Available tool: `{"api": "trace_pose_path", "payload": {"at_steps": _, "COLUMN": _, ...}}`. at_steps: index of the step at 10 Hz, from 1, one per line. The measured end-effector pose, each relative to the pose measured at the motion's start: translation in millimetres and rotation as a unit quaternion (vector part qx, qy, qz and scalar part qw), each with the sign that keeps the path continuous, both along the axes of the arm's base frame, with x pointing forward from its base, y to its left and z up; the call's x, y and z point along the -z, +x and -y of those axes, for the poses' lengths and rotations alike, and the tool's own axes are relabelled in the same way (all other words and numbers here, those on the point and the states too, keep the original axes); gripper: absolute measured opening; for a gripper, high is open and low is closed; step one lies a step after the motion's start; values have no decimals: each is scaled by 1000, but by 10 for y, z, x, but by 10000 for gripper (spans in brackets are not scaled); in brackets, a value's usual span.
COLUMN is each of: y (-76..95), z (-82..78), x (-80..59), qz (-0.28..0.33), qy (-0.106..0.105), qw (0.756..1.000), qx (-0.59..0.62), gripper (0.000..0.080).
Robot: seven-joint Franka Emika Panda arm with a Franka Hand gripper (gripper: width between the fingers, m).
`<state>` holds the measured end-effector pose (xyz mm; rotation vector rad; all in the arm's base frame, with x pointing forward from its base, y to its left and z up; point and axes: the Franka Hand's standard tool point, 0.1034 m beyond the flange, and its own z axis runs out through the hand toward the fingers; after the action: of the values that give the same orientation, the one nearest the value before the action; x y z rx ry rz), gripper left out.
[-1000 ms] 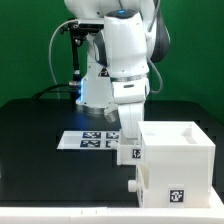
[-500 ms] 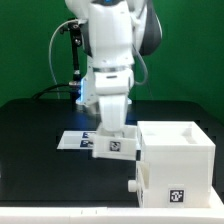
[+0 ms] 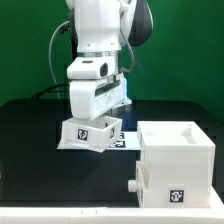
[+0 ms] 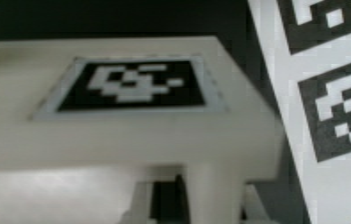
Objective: Assemble drawer
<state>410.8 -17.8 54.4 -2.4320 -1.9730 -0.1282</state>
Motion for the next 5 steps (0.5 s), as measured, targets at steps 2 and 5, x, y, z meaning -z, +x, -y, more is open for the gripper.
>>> {"api": "trace_pose_path", "payload": {"at_steps": 2, "y": 0, "z": 0, "x": 0, "qz": 0, "qy": 0, "qw": 1000, "qx": 0, "gripper": 32}}
{"api": "trace_pose_path", "payload": {"at_steps": 5, "y": 0, "z": 0, "x": 0, "qz": 0, "qy": 0, "qw": 1000, "qx": 0, "gripper": 33}}
